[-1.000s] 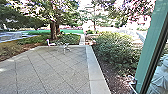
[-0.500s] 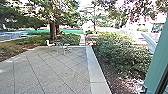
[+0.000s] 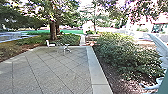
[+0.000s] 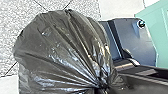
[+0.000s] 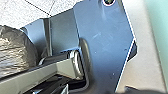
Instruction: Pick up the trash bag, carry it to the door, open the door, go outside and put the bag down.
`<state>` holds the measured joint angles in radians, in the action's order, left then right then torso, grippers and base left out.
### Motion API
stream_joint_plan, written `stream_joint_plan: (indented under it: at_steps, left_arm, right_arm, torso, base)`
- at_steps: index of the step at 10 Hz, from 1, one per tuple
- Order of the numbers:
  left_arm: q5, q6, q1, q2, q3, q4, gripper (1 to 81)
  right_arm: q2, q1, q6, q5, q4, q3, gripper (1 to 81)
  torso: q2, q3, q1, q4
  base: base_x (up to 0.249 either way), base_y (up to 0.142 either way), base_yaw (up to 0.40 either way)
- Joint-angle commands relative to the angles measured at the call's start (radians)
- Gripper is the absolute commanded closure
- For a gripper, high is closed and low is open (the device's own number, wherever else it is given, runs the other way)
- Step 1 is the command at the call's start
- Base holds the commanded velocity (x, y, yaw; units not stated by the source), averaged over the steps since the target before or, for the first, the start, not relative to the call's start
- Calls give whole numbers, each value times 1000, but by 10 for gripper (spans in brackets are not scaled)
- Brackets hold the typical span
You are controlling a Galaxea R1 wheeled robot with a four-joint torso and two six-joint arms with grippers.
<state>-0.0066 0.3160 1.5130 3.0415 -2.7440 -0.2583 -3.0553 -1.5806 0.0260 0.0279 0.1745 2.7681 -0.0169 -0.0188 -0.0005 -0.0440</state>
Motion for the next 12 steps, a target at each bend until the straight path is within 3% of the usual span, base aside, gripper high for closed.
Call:
stream_joint_plan:
  at_steps: [1, 8, 10, 11, 12]
  left_arm:
    - [57, 3, -55, -2, 0, -2, 811]
    - [56, 5, -53, -4, 0, -7, 811]
    - [56, 5, -55, -4, 0, -7, 811]
    - [56, 5, -53, -5, 0, -9, 811]
    - [56, 2, -55, -9, 0, -10, 811]
  right_arm:
    - [1, 52, -3, 66, 2, -6, 10]
    - [2, 49, 3, 64, 8, -6, 10]
    - [1, 49, 5, 64, 8, -6, 10]
    - [1, 50, 5, 64, 7, -6, 10]
    - [1, 50, 3, 64, 7, -6, 10]
  torso:
    - [0, 0, 1, 0]
    - [0, 0, 1, 0]
    - [0, 0, 1, 99]
    - [0, 0, 1, 108]
    - [0, 0, 1, 130]
  base:
    - [163, 0, 0]
    - [86, 0, 0]
    - [0, 0, 0]
    - [0, 0, 0]
    - [0, 0, 0]
